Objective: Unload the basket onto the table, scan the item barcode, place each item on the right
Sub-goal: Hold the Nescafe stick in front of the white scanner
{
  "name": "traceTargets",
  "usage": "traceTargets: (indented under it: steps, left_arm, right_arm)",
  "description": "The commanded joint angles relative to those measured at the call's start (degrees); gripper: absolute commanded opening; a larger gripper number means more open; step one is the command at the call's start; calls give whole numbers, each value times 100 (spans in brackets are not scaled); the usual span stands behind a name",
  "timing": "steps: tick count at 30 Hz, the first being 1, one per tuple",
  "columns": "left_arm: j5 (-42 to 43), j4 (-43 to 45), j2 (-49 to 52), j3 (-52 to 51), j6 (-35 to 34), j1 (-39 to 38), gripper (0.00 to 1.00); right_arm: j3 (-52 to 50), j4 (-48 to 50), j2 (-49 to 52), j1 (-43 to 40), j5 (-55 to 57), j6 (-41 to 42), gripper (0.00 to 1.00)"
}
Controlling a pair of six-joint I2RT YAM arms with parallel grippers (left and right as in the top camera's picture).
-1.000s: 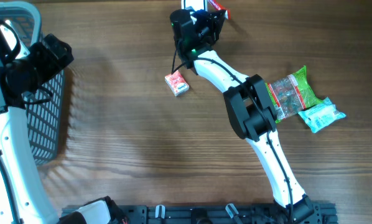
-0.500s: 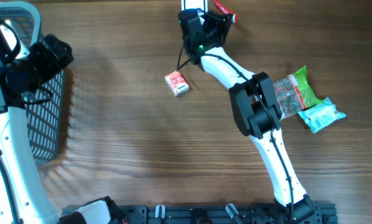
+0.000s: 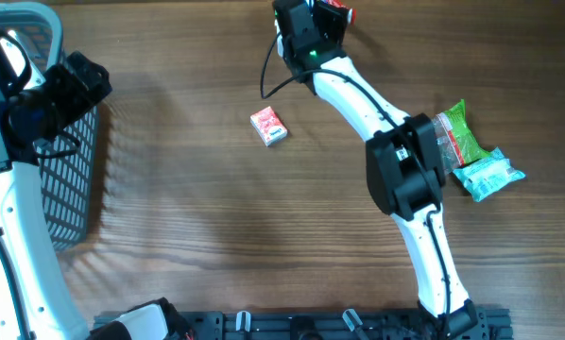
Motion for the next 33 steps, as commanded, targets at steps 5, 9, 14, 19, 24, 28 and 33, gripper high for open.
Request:
traceTargets:
  steps: [5,9,14,19,24,28,33]
  left_arm:
    - [68,11,-7,48,94,-20,100]
    - [68,11,-7,48,94,-20,100]
    - [68,11,-7,48,94,-20,100]
    - [68,11,-7,48,94,-20,100]
    - [68,11,-7,48,94,-20,100]
    - [68,11,-7,48,94,-20,100]
    - [68,11,-7,48,94,-20,100]
  right_arm:
    - [-15,-415,-118,-85,-1060,1064,4]
    - [-15,-599,-118,-125,-1075,929,4]
    - [-57,-710,-83,-103,-894,525,4]
    - [-74,-415,-83,-17,-306,-7,4]
    - [-114,-380,-81,94,28,-179,4]
    - [-332,-267,-76,236,138,-278,4]
    - [-743,-9,-70,345,313,-669,4]
